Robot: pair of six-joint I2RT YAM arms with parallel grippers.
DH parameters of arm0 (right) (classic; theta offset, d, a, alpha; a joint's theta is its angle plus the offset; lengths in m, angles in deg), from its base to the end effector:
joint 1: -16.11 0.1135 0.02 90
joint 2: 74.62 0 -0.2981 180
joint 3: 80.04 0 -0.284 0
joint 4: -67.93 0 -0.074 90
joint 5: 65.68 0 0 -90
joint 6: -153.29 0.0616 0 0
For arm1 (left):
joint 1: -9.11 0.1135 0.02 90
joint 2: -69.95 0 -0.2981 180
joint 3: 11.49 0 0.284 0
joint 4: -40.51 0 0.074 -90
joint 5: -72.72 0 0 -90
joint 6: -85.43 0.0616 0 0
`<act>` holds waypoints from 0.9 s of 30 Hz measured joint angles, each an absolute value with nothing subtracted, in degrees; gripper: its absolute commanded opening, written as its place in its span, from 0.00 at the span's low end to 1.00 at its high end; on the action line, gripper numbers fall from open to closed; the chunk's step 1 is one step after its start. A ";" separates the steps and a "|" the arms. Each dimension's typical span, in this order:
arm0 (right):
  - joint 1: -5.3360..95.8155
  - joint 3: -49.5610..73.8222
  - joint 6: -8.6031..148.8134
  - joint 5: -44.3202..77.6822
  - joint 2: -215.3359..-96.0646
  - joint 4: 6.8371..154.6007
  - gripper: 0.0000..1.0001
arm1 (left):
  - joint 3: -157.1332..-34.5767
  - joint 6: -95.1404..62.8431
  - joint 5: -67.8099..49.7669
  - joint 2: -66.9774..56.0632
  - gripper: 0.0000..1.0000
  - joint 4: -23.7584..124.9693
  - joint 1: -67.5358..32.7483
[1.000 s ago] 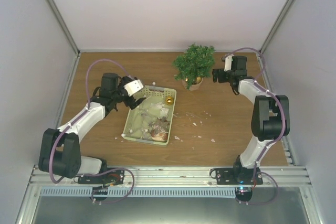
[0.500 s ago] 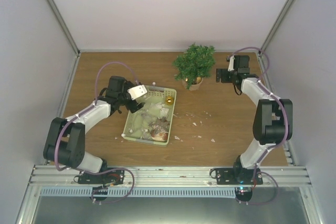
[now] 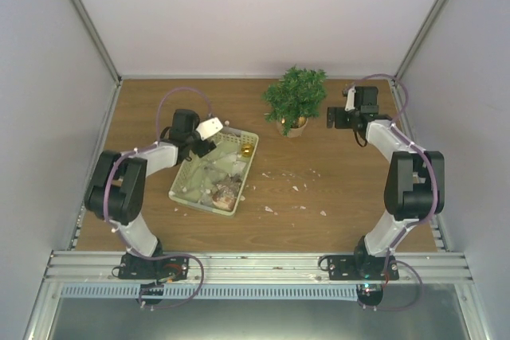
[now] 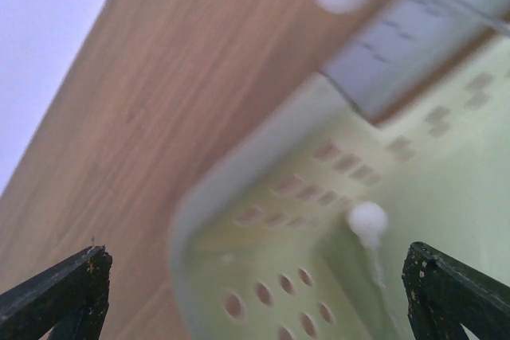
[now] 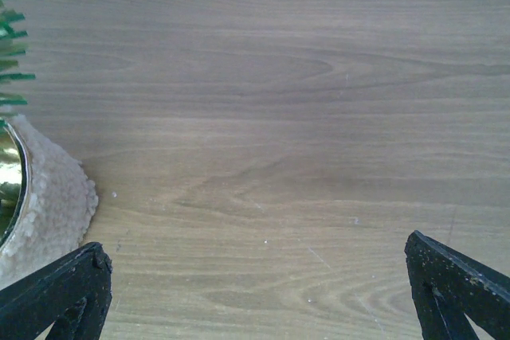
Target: Decorate the small christmas tree
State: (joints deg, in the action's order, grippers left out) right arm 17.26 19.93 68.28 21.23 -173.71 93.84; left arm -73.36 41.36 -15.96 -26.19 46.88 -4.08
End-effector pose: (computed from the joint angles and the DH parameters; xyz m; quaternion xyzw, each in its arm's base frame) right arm 0.4312 0.0120 0.2193 0.0206 0.9233 0.0454 0.3809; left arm 0.3789 -0.0902 0.1617 0.4524 0.7880 0.1076 0.4035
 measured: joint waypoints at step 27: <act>11.91 22.84 71.34 9.14 -173.23 93.07 0.99 | -111.89 33.39 -20.73 -57.33 0.99 41.66 7.30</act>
State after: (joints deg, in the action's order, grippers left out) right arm 11.91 22.84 71.34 9.14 -173.23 93.07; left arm -111.89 33.39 -20.73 -57.33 41.66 7.30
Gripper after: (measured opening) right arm 0.995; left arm 0.990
